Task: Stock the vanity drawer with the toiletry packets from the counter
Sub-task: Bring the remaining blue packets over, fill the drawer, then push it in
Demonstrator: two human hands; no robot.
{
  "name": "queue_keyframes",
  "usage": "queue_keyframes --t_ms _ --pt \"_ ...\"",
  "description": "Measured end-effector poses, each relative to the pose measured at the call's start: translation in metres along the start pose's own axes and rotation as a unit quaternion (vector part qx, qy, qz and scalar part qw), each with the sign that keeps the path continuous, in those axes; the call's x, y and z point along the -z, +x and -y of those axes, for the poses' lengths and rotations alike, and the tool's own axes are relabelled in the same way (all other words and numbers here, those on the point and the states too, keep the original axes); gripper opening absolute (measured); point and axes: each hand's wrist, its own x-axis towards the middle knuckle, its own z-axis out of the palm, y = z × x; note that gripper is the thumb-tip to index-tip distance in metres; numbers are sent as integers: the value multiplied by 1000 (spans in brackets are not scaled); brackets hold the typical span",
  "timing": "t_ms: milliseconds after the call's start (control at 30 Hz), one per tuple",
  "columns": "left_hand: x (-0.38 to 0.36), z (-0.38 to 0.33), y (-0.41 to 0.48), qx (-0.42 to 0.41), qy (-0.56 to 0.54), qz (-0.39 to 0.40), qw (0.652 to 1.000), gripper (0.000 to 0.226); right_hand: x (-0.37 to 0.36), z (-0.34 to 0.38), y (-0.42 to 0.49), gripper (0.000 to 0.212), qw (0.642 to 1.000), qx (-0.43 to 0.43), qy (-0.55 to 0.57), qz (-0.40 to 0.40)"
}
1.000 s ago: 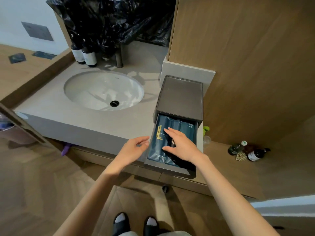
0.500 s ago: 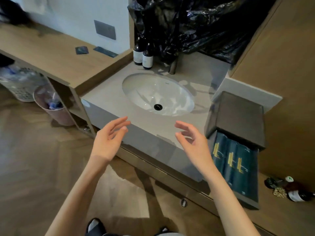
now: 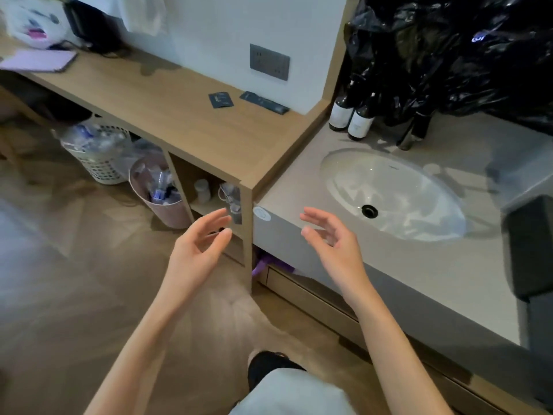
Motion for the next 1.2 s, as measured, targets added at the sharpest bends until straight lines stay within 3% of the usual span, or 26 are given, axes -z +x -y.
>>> queue_keyframes --t_ms 300,567,867,1200 --pt "75 22 154 -26 14 -5 1000 37 -88 22 138 30 999 42 -27 -8" --pt "114 11 331 -8 53 11 999 41 -138 34 290 31 998 26 -47 -44" --pt "115 47 511 45 98 53 993 59 -163 26 436 43 966 -18 -255 -30" --pt "82 93 704 88 142 117 979 79 -173 -25 597 50 944 -148 -289 -59"
